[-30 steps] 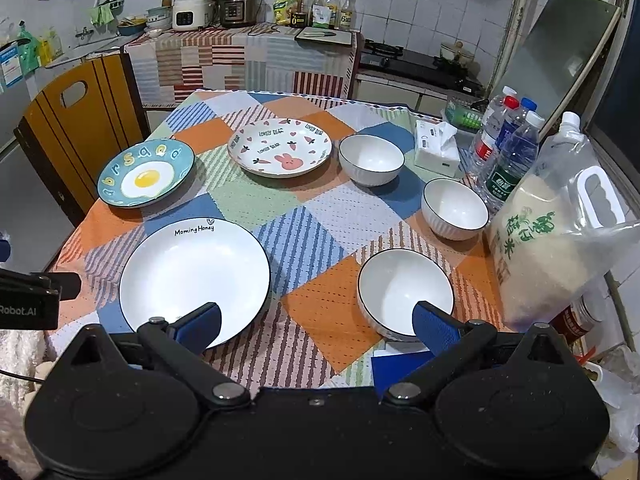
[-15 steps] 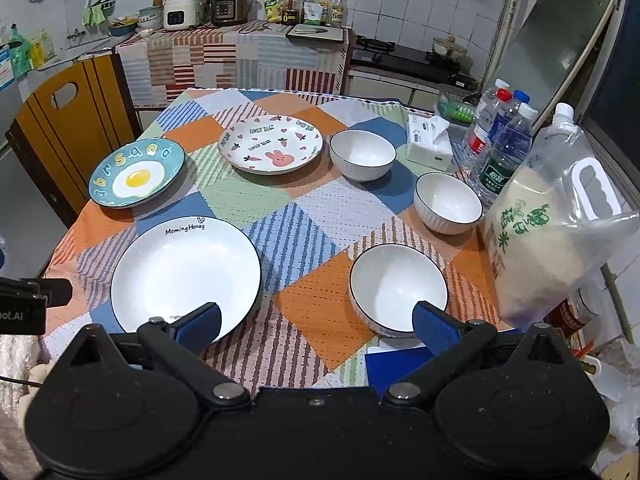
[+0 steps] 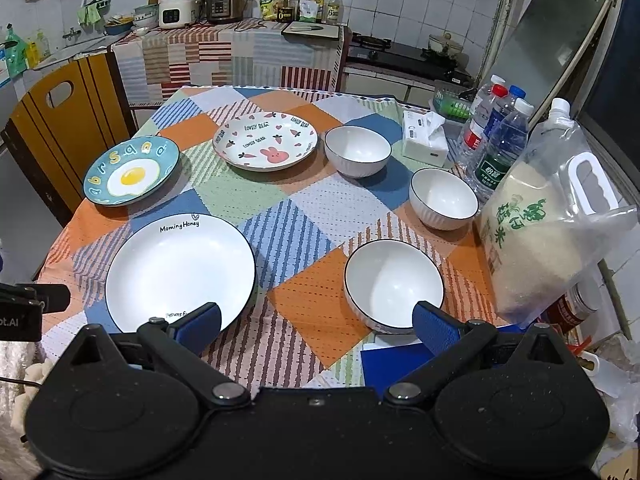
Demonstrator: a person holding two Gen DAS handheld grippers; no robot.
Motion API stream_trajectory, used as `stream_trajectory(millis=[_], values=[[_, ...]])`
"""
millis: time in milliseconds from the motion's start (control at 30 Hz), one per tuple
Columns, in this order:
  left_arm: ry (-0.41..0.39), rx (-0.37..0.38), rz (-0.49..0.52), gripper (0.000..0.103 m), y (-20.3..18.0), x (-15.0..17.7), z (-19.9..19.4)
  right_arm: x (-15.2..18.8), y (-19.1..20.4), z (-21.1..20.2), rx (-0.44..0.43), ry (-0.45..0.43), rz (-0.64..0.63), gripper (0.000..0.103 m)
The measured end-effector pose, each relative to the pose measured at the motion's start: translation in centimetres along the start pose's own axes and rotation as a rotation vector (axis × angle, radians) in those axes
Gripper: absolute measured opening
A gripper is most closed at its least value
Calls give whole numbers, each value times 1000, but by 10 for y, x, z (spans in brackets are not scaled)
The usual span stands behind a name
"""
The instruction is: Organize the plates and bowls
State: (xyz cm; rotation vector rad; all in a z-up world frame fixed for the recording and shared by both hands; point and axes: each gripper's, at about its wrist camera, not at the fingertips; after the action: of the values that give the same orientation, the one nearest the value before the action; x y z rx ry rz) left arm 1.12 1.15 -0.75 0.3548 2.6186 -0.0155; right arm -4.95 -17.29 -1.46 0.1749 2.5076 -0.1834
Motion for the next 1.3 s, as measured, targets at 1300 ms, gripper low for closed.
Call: stream_trajectory(millis=[1300], values=[[-116, 68, -72, 90, 54, -30, 71, -30, 3, 59, -190, -242, -246, 99]])
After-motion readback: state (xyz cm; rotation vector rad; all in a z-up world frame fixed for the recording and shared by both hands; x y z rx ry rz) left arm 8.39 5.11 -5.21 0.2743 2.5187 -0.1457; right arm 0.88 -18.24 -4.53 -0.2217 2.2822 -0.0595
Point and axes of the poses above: each gripper's, at about its wrist camera, not at the fingertips, and z roughly the way its jaws point, y to its left, x to its underside, and after that the axes turned 3 degrees about y, right-handed
